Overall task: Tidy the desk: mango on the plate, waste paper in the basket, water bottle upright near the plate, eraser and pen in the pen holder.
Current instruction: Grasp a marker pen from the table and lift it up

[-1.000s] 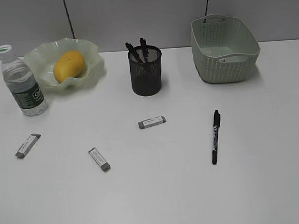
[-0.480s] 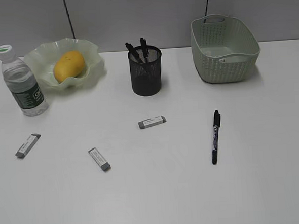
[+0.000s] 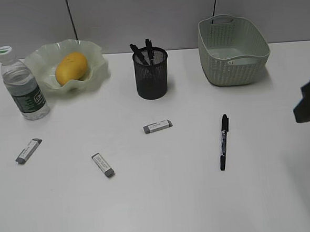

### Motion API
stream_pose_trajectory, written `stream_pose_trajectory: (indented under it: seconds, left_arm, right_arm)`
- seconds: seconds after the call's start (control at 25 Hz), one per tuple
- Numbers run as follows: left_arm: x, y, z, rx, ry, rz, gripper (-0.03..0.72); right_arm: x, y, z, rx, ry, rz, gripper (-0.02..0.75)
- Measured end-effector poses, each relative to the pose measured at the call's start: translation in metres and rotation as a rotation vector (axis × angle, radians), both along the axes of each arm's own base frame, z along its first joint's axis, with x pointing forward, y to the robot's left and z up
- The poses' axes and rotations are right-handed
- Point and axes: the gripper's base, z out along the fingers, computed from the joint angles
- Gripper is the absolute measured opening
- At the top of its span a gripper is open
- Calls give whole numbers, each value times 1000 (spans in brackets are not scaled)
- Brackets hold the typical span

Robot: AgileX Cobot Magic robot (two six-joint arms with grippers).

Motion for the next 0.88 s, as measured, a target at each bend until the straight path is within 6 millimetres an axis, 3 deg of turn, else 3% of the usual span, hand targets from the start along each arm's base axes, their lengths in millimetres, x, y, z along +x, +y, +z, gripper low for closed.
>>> stream_pose_trajectory:
  seconds: [0.24,0.4,0.88]
  left_arm:
    - [0,0,0,0,0,0,502]
    - [0,0,0,0,0,0,502]
    - [-2,0,-1,-2,-10,37,502]
  right_arm:
    - [69,17,-24,-5,119,-22,498]
    - [102,27,-46,6,196,-69,498]
    - [147,87,-92,-24,265,-131,498]
